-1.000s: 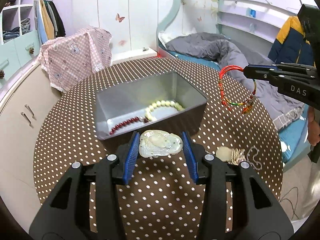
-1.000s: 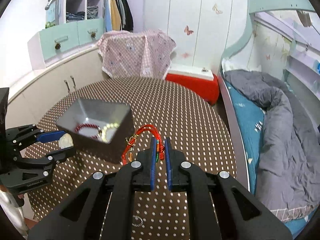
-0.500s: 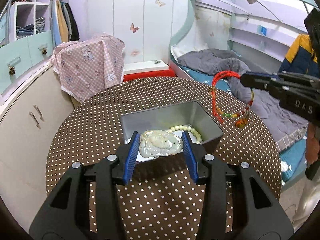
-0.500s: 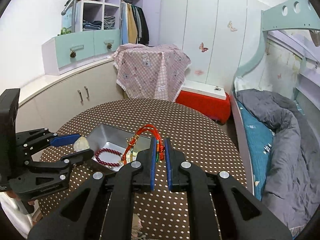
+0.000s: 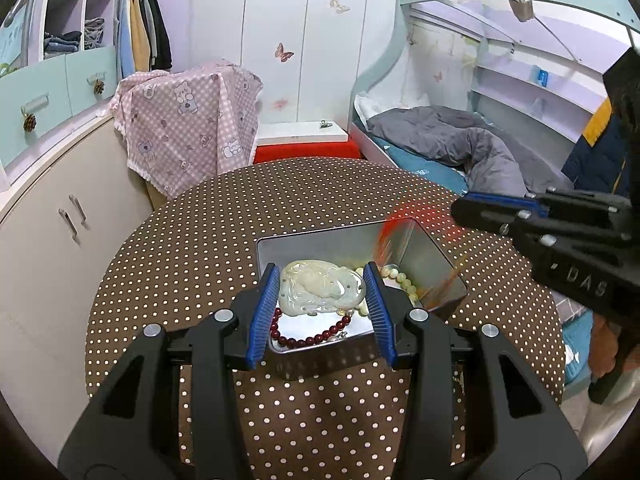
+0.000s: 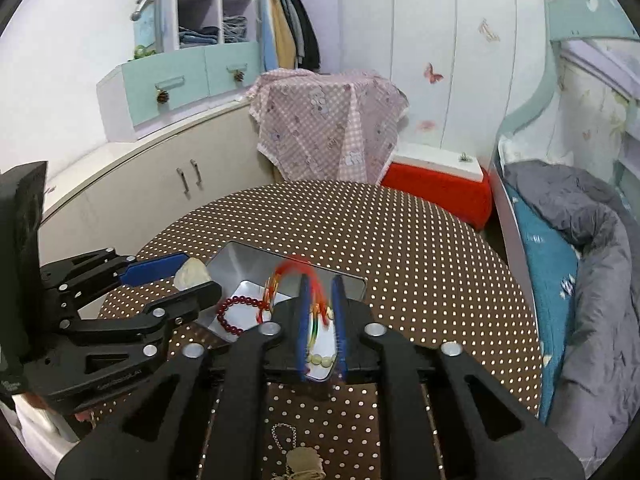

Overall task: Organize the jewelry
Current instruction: 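Carry the string bracelet and jade pendant into the grey box and release, then move both grippers back to the silver chains and charms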

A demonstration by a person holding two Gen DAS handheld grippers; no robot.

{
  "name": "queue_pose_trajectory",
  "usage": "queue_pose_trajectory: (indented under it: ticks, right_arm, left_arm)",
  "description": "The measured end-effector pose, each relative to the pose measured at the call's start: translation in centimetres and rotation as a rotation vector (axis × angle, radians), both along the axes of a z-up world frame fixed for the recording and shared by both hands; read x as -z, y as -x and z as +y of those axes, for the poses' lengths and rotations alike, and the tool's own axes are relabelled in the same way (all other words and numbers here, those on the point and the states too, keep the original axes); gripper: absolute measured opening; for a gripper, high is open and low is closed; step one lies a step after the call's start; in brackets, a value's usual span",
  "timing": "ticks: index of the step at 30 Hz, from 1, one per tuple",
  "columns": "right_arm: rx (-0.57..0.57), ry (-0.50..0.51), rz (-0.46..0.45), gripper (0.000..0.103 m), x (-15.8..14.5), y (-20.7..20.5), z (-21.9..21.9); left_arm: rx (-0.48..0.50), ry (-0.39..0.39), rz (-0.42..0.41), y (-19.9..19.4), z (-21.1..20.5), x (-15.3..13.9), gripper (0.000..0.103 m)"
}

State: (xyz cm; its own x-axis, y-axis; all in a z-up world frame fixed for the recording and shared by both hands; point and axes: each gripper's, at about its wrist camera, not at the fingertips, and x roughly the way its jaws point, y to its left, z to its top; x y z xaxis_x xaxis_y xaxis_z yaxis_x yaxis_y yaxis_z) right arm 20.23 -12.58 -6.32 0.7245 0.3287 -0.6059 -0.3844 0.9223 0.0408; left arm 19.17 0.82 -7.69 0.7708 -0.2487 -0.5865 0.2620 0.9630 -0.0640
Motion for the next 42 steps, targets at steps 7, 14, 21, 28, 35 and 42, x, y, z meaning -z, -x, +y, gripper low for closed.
queue_pose_trajectory:
  ticks: [7,14,21,28,35,42]
  right_arm:
    - [0.060,0.005,-0.003,0.052,0.1,-0.1,-1.1]
    - [0.070,0.005,-0.002,0.055,0.3,0.2,-1.3]
    - [0.070,0.013,0.003,0.056,0.6,0.7,-1.2]
    - [0.077,0.016,0.008,0.057,1.0,1.2,-1.7]
    - [0.103,0.023,0.035,0.057,1.8,1.7,-2.6]
    - [0.127,0.039,0.073,0.058,2.9,2.5,-3.6]
  left_arm:
    - [-0.011,0.014,-0.031,0.2,0.3,-0.5,0.073]
    - [-0.032,-0.004,-0.013,-0.1,0.3,-0.2,0.073]
    - [-0.037,-0.007,-0.005,0.2,0.4,-0.1,0.073]
    - [-0.039,-0.012,-0.001,0.8,0.4,0.0,0.073]
    - [-0.034,-0.016,0.000,1.6,0.1,0.0,0.075]
    - [-0.025,-0.015,0.007,2.5,-0.2,0.4,0.078]
